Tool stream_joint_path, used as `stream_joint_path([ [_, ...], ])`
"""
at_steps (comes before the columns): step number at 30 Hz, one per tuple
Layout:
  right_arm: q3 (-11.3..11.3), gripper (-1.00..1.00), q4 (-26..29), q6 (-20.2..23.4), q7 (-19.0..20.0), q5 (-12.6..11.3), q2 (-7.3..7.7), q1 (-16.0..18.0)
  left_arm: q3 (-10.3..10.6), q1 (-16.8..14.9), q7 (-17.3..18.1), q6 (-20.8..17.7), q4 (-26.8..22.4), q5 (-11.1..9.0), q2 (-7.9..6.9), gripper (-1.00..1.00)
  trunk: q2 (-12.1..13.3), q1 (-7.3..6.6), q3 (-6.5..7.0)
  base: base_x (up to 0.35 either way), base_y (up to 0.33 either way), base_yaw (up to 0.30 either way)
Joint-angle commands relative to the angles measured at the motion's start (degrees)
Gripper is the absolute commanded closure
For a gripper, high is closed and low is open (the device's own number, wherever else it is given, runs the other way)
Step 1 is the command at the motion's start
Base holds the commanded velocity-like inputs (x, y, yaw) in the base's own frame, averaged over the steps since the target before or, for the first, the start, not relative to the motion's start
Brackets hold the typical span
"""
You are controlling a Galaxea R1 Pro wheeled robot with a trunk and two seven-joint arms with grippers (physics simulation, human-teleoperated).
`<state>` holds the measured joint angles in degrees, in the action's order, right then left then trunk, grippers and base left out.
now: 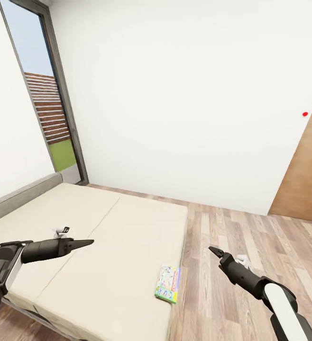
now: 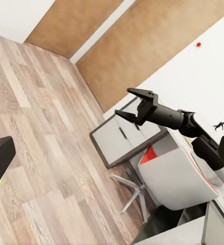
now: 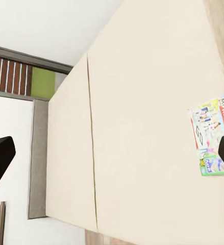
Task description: Put all the toys in the child's room - the three board games (two on the bed and one on the table), the two jigsaw puzzles on the table, and the tennis ball on the table - inside the toy box on the table in the child's room.
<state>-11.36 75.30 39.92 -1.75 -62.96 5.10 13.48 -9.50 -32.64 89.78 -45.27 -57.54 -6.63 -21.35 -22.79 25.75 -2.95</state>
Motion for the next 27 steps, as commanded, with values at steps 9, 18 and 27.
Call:
stream_joint_path([
  [9, -0.03, -1.0, 0.03, 0.25, -0.21, -0.32, 0.0, 0.05, 0.01, -0.02, 0.22, -0.61, -0.03, 0.04, -0.01, -1.0, -0.13, 0.04, -0.13, 0.0, -0.114, 0.002],
  [18, 0.02, -1.0, -0.14, 0.24, -0.18, -0.32, -0.04, 0.05, 0.01, -0.03, 0.22, -0.61, -0.03, 0.04, -0.01, -1.0, -0.13, 0.04, -0.13, 0.0, -0.008, 0.0],
  [27, 1.52, -1.0, 0.06, 0.09, -0.22, 0.77, 0.07, 0.05, 0.01, -0.02, 0.22, -0.61, -0.03, 0.04, -0.01, -1.0, -0.13, 0.04, -0.13, 0.0, 0.0, 0.0],
])
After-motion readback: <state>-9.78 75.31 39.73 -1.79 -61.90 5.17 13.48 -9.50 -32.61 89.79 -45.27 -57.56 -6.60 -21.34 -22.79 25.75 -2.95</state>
